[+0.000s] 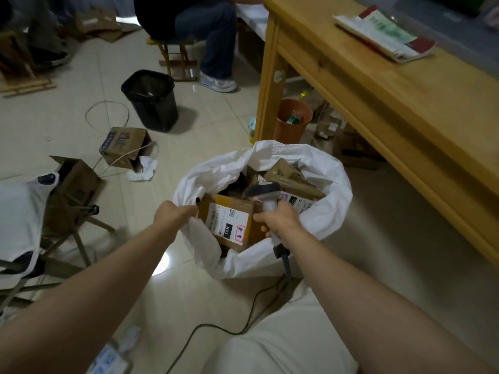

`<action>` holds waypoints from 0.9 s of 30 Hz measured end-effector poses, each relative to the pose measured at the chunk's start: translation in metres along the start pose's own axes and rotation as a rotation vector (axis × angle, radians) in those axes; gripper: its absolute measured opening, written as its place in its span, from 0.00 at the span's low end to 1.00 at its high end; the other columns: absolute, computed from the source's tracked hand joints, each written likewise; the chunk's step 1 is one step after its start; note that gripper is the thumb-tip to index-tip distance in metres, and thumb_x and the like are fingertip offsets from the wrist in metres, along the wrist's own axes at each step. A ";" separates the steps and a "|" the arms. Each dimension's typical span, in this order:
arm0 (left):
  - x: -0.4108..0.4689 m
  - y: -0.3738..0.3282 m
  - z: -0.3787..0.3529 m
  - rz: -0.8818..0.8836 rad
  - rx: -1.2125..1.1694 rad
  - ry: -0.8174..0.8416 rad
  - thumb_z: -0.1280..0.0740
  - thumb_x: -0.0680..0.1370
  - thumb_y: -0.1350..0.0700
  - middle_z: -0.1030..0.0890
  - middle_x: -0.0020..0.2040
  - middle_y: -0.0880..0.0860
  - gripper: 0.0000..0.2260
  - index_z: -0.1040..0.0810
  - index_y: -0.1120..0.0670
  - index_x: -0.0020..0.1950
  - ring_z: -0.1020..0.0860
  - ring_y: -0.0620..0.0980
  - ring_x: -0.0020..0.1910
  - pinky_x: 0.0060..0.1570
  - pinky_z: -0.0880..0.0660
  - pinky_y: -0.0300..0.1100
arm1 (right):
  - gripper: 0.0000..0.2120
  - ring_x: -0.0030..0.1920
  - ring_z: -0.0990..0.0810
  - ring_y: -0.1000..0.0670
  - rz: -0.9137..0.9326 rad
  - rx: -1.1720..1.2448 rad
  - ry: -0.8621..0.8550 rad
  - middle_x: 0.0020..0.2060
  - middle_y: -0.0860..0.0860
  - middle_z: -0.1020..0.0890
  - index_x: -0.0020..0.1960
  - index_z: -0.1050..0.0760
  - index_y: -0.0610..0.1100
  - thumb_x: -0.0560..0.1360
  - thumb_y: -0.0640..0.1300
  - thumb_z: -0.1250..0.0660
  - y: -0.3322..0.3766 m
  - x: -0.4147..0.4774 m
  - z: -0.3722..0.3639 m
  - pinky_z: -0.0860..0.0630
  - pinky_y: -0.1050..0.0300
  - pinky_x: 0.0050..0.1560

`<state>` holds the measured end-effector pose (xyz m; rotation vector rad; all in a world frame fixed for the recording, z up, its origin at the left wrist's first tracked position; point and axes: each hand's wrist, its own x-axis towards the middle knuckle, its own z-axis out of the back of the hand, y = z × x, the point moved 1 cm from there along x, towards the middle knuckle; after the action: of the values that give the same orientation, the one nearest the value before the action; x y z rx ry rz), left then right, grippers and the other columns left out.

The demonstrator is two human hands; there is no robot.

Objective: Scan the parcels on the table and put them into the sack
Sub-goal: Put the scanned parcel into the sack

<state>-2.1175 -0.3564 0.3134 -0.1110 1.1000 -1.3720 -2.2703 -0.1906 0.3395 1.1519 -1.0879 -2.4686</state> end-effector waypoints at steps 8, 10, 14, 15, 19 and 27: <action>-0.056 -0.056 -0.041 -0.082 0.395 -0.121 0.29 0.72 0.42 0.51 0.77 0.63 0.45 0.52 0.56 0.78 0.50 0.62 0.76 0.74 0.49 0.58 | 0.06 0.31 0.21 0.50 0.026 0.307 -0.002 0.34 0.44 0.20 0.45 0.24 0.38 0.76 0.42 0.31 0.000 -0.040 0.068 0.22 0.58 0.32; -0.080 -0.083 -0.061 -0.226 0.466 -0.084 0.31 0.73 0.40 0.49 0.77 0.62 0.42 0.51 0.52 0.79 0.47 0.64 0.75 0.72 0.44 0.60 | 0.10 0.30 0.21 0.49 0.039 0.379 -0.025 0.33 0.43 0.20 0.47 0.24 0.37 0.76 0.44 0.30 0.002 -0.059 0.094 0.21 0.57 0.32; -0.146 -0.147 -0.119 -0.569 0.523 0.024 0.34 0.75 0.38 0.46 0.77 0.60 0.37 0.47 0.48 0.78 0.45 0.62 0.75 0.73 0.44 0.59 | 0.13 0.25 0.22 0.48 0.087 0.565 -0.188 0.30 0.42 0.21 0.46 0.24 0.36 0.75 0.47 0.29 -0.005 -0.098 0.160 0.23 0.58 0.26; -0.166 -0.164 -0.135 -0.663 0.521 0.077 0.33 0.74 0.39 0.45 0.76 0.60 0.37 0.47 0.48 0.78 0.43 0.62 0.75 0.72 0.43 0.58 | 0.13 0.25 0.23 0.48 0.103 0.624 -0.237 0.29 0.43 0.21 0.46 0.24 0.37 0.74 0.47 0.28 -0.008 -0.108 0.179 0.24 0.58 0.26; -0.251 -0.224 -0.193 -0.981 0.446 0.275 0.32 0.71 0.41 0.36 0.71 0.61 0.35 0.39 0.49 0.75 0.35 0.62 0.69 0.67 0.35 0.53 | 0.09 0.23 0.28 0.50 0.195 0.871 -0.341 0.26 0.46 0.25 0.43 0.26 0.40 0.75 0.45 0.29 -0.025 -0.153 0.259 0.29 0.60 0.26; -0.389 -0.299 -0.304 -1.278 0.413 0.541 0.33 0.76 0.49 0.35 0.72 0.59 0.35 0.44 0.55 0.78 0.31 0.58 0.67 0.64 0.30 0.51 | 0.07 0.21 0.29 0.53 0.245 1.196 -0.520 0.27 0.49 0.27 0.42 0.28 0.41 0.76 0.40 0.33 -0.081 -0.218 0.409 0.30 0.63 0.21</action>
<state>-2.4636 0.0338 0.5589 -0.1519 1.1706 -2.8774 -2.4131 0.1866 0.5813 0.4156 -2.8274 -1.8413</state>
